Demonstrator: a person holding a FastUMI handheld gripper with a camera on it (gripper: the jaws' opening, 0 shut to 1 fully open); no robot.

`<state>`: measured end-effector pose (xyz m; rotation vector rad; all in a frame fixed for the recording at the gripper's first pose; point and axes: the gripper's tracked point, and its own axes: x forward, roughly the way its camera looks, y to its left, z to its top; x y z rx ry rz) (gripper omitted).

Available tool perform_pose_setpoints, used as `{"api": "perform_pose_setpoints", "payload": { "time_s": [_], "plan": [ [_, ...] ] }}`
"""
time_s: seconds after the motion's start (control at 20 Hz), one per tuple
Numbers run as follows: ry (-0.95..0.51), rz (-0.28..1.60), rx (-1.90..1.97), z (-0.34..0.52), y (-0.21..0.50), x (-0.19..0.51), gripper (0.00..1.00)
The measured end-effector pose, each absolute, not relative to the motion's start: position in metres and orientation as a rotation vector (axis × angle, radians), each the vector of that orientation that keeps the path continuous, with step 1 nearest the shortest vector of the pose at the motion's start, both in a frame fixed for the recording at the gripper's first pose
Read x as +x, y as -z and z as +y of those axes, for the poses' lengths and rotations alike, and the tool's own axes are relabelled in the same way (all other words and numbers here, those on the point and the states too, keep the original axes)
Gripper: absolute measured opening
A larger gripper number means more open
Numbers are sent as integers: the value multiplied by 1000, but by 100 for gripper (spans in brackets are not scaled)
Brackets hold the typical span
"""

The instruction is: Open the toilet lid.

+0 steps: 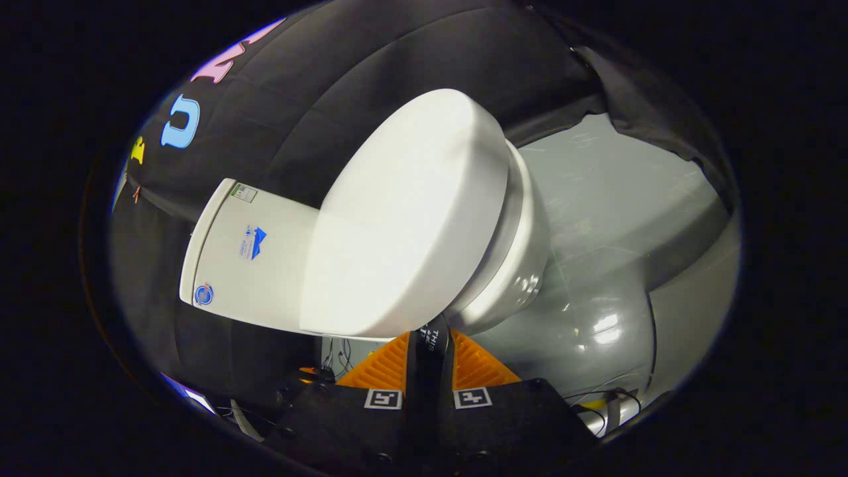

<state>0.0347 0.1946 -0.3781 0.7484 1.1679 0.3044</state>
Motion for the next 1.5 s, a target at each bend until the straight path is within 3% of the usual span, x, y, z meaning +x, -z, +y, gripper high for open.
{"api": "perform_pose_setpoints", "payload": {
  "time_s": [0.65, 1.0, 1.5],
  "plan": [
    [-518, 869, 495, 258, 192, 68, 12],
    [-553, 743, 288, 307, 142, 74, 13],
    [-716, 544, 16, 435, 73, 69, 13]
  ]
}}
